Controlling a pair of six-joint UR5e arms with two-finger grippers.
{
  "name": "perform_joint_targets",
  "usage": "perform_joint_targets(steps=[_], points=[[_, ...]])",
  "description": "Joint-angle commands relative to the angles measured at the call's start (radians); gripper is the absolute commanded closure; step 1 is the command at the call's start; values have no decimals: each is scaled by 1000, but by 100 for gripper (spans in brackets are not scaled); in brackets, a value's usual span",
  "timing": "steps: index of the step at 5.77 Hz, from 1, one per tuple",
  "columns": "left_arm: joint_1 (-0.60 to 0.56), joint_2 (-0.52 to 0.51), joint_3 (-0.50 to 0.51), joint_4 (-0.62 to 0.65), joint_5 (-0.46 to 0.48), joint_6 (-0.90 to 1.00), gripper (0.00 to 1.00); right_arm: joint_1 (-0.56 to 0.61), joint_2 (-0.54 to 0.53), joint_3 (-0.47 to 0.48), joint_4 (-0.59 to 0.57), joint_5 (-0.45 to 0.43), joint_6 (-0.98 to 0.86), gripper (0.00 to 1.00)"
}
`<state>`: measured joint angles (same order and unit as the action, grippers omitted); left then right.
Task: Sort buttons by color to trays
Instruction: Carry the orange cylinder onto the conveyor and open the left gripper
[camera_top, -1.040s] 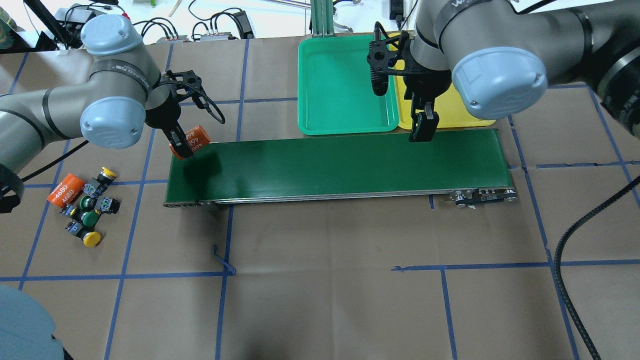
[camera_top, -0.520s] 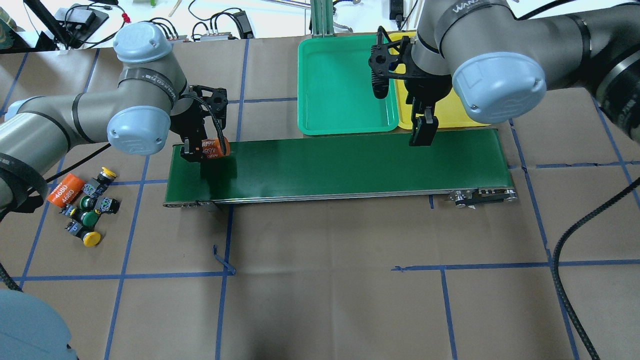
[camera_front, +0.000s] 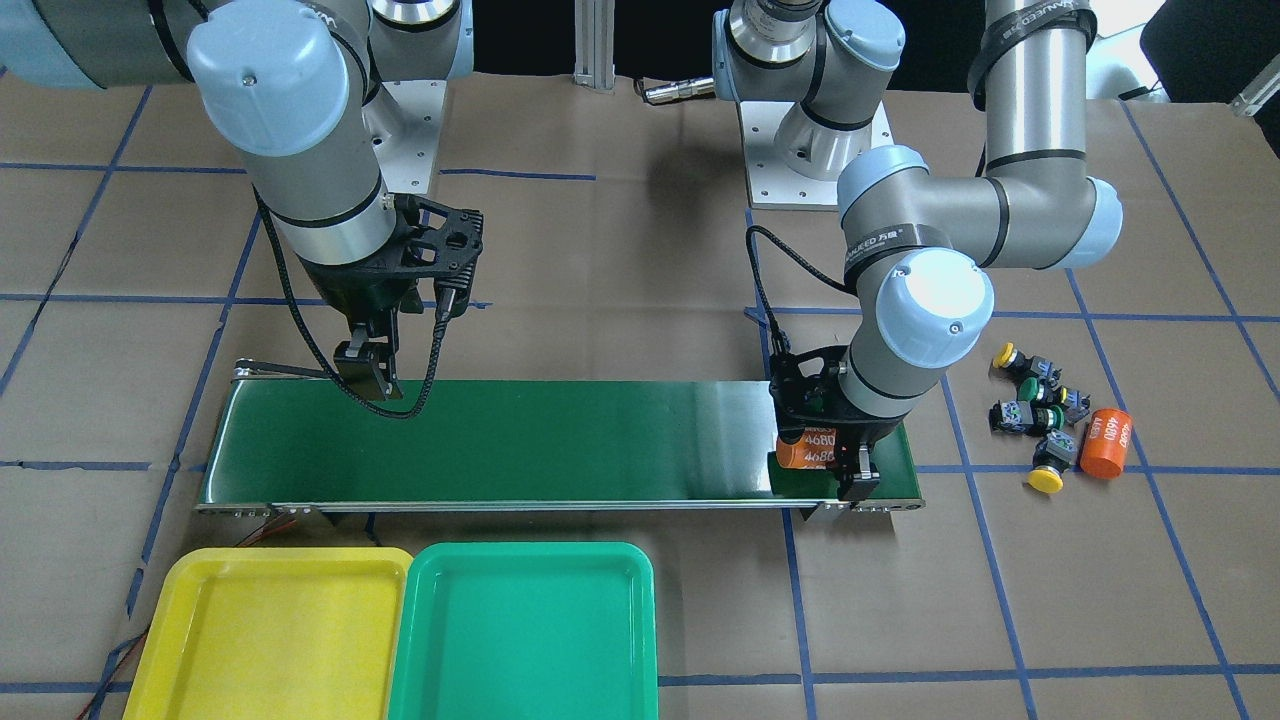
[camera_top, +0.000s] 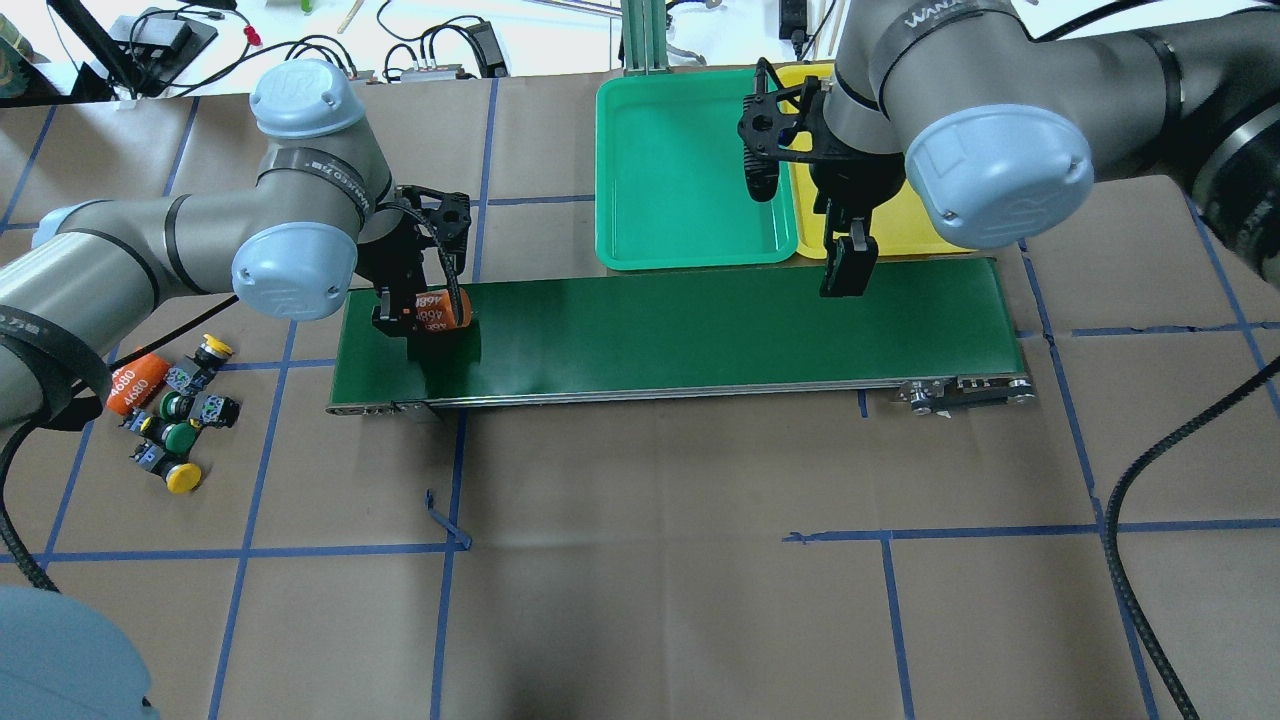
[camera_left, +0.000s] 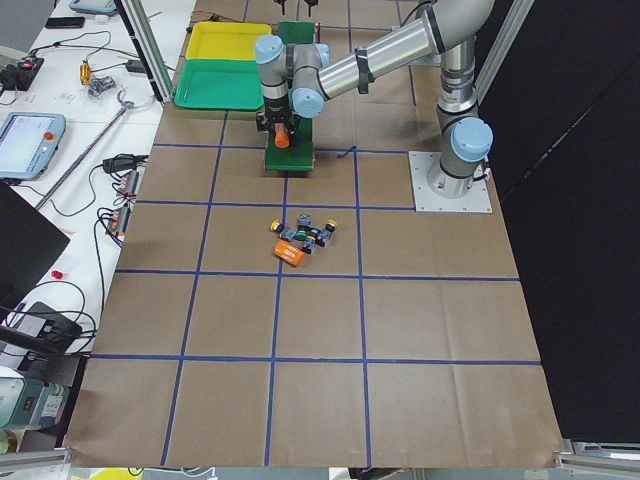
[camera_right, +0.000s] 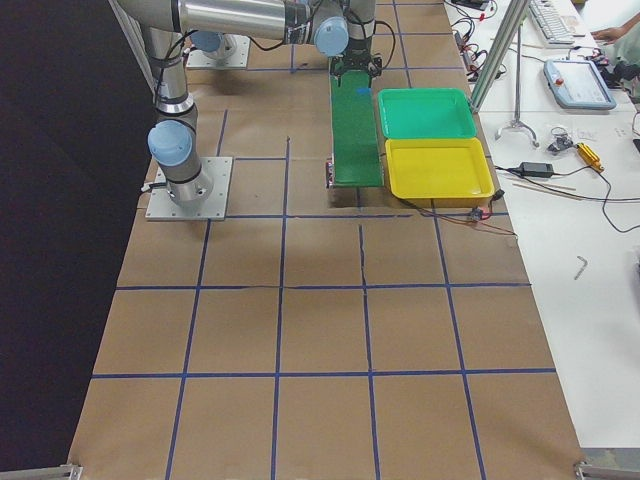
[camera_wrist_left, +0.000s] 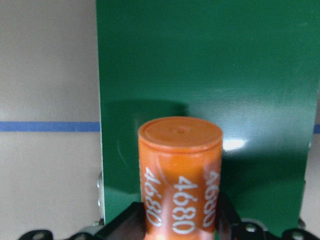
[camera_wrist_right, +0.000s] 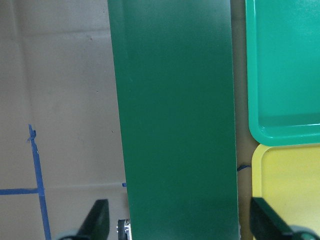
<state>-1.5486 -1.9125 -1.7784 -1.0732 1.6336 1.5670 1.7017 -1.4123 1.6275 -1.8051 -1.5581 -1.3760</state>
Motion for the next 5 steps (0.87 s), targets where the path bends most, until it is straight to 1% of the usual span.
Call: perform_joint_targets(steps=[1, 2, 3, 4, 5], points=[[-4, -4, 14, 1, 0, -8, 2, 0, -1, 0, -7, 0, 0, 0], [5, 18, 20, -1, 2, -42, 2, 0, -1, 0, -7, -2, 0, 0], [62, 50, 19, 2, 5, -106, 2, 1, -1, 0, -8, -2, 0, 0], [187, 49, -4, 12, 0, -201, 2, 0, -4, 0, -10, -2, 0, 0], [287, 47, -6, 10, -9, -223, 2, 1, -4, 0, -10, -2, 8, 0]])
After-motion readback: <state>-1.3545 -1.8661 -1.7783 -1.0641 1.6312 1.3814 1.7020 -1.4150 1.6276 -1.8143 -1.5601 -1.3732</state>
